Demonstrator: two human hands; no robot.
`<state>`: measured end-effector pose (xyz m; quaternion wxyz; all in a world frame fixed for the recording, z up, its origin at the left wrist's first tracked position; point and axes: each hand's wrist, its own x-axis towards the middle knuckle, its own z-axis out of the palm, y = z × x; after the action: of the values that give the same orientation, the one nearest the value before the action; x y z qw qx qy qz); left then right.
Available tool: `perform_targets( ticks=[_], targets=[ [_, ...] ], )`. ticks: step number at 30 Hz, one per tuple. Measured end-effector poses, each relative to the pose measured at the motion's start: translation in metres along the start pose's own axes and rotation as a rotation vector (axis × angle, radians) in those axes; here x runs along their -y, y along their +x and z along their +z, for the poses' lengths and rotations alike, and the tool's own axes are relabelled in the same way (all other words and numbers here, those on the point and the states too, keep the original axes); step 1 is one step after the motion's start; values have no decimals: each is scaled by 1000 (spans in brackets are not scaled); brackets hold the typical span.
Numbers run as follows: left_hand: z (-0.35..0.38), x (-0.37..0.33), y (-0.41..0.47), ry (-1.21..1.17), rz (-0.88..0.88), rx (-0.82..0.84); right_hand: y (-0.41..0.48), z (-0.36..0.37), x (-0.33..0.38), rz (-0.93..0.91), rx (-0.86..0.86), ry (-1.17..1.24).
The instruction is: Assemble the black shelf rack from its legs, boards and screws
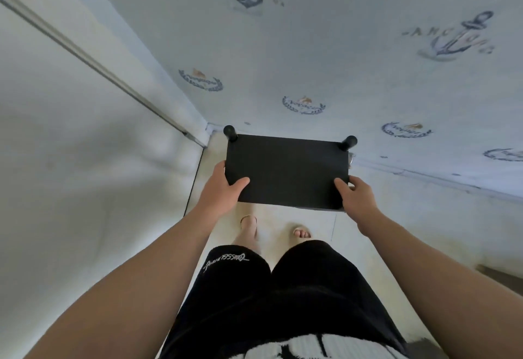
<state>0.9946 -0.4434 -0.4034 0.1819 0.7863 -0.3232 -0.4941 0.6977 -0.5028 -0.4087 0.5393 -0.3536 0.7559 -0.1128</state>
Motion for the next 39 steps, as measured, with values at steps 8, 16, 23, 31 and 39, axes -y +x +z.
perform_targets(
  ticks=[8,16,23,31,39],
  targets=[
    [5,-6,108,102,20,83,66,39,2,56,-109,40],
    [24,-6,167,79,49,60,127,46,13,23,-139,19],
    [34,-21,201,84,98,28,152,43,26,0,-155,15],
    [39,-12,198,108,93,6,152,44,19,-5,-130,5],
    [35,-18,192,150,59,59,148,45,20,5,-115,-25]
  ],
)
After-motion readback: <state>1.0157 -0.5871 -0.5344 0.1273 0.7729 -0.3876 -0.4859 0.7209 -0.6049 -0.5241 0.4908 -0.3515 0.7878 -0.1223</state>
